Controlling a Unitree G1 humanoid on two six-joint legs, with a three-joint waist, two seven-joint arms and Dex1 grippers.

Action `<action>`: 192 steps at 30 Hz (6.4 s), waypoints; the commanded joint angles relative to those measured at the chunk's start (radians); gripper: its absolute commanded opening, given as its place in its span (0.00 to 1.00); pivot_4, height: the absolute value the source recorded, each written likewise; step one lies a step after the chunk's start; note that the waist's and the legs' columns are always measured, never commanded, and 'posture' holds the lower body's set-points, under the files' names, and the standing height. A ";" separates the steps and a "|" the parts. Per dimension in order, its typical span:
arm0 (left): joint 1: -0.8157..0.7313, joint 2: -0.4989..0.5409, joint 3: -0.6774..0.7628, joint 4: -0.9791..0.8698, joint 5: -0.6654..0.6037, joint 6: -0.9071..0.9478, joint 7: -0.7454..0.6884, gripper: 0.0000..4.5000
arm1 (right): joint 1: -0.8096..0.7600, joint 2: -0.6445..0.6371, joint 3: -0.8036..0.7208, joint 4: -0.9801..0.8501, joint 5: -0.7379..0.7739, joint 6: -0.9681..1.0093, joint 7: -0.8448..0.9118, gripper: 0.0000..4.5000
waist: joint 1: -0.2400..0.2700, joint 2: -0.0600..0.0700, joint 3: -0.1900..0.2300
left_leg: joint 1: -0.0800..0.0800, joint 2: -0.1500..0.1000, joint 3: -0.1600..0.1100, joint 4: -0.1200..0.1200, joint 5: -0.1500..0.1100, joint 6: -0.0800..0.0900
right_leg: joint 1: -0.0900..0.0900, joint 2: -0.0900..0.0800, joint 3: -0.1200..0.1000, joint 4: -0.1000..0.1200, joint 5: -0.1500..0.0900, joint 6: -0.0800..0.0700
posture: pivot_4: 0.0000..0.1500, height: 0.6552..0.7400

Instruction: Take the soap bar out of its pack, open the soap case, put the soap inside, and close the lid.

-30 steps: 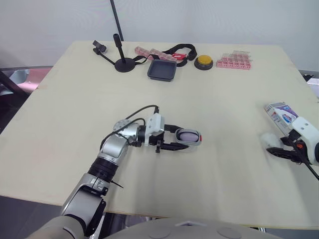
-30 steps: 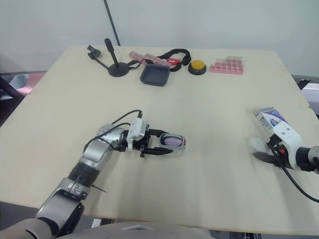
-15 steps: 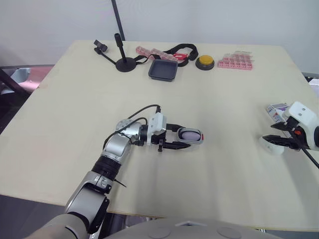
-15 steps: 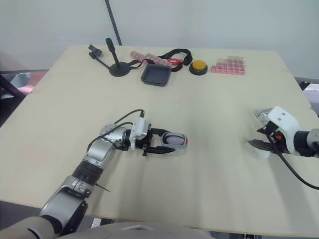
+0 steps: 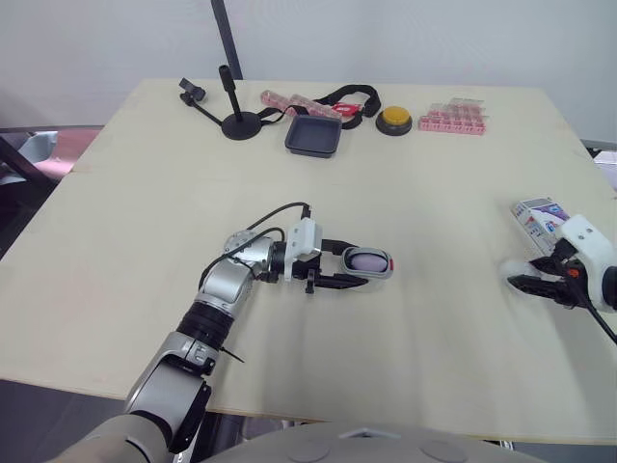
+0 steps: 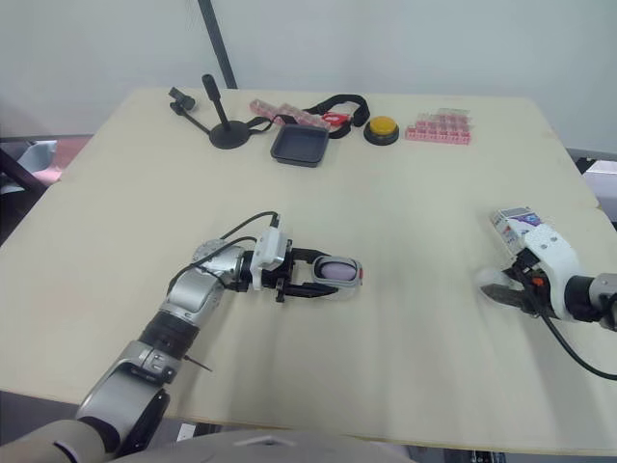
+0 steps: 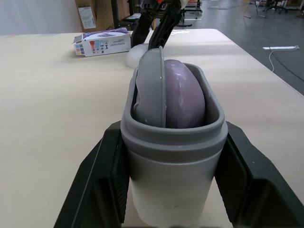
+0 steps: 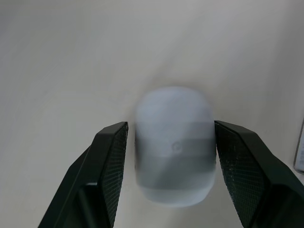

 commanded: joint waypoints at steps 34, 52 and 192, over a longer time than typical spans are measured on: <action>-0.015 -0.031 -0.003 0.035 -0.001 -0.044 -0.004 0.43 | -0.658 -0.051 0.326 -0.456 0.233 0.218 0.117 0.43 | -0.023 0.000 0.000 | 0.001 0.002 0.001 0.000 0.000 0.000 | -0.004 0.001 0.000 0.008 0.000 0.000 | 1.00 1.00; -0.038 -0.062 0.010 0.139 0.025 -0.170 0.035 0.43 | -0.963 0.083 0.630 -0.517 0.292 0.517 0.060 0.43 | -0.023 0.000 0.000 | 0.003 0.000 0.003 0.000 0.000 -0.001 | -0.008 0.000 0.003 0.016 0.000 0.000 | 1.00 1.00; -0.002 -0.061 -0.001 0.056 0.028 -0.093 0.088 0.43 | -0.946 0.138 0.920 -0.382 -0.044 0.360 0.241 0.43 | -0.052 -0.010 -0.006 | 0.018 0.000 0.004 -0.008 0.001 -0.002 | 0.015 -0.001 0.003 -0.001 0.000 0.000 | 1.00 1.00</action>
